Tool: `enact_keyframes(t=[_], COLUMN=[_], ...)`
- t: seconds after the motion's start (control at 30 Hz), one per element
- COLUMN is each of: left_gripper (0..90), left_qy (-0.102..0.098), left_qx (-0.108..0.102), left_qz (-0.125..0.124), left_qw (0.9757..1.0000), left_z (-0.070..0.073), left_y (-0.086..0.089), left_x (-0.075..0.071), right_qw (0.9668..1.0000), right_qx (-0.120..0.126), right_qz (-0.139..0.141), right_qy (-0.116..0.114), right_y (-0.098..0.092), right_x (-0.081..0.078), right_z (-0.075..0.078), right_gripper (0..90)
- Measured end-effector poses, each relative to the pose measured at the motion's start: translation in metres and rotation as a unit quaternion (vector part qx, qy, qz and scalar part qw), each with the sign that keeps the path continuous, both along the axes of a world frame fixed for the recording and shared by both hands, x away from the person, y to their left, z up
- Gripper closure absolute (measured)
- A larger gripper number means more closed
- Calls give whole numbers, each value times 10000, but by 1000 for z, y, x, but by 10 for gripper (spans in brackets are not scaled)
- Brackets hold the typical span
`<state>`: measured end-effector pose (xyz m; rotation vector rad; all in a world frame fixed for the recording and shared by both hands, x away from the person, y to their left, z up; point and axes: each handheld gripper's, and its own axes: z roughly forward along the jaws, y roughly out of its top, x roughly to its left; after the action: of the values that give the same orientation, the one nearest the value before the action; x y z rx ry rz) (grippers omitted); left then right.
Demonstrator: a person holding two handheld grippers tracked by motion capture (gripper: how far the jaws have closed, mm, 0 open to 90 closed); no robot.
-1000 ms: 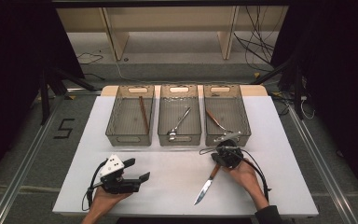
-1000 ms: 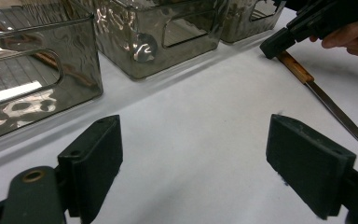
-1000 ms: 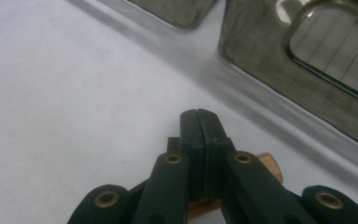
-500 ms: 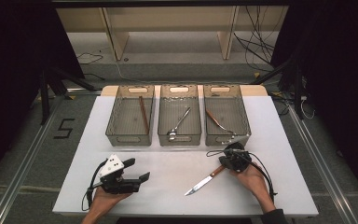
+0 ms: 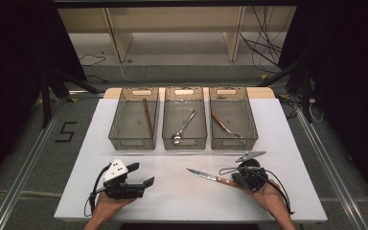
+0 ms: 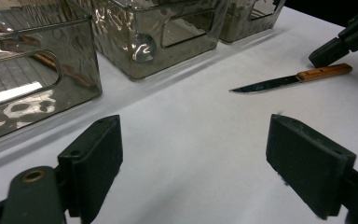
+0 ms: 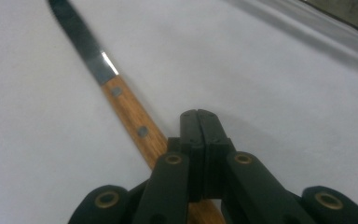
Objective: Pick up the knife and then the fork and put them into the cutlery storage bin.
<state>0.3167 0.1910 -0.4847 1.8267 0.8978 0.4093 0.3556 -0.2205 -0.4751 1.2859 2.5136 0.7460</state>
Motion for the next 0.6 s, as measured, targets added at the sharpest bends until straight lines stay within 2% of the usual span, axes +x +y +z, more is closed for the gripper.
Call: enact_keyframes(t=[0.23, 0.37, 0.47, 0.53, 0.6], left_gripper=[182, 182, 183, 182, 182], left_qy=[2, 8, 11, 11, 10], left_qx=[1, -7, 0, 0, -10], left_qz=[-8, -4, -10, -15, -17], left_qw=[10000, 10000, 10000, 10000, 10000], left_z=[0, 0, 0, 0, 0], left_y=[0, 0, 0, 0, 0], left_x=[0, 0, 0, 0, 0], right_qw=[9999, 9999, 9991, 9980, 9968], right_qx=[-52, 27, 139, 152, 96], right_qz=[86, 145, 401, 606, 788], right_qy=[22, 14, 5, 43, 88], right_y=[1, 0, 2, 6, 10], right_x=[-5, -4, -3, -2, -1], right_z=[1, 6, 14, 19, 21], right_gripper=[892, 834, 739, 615, 542])
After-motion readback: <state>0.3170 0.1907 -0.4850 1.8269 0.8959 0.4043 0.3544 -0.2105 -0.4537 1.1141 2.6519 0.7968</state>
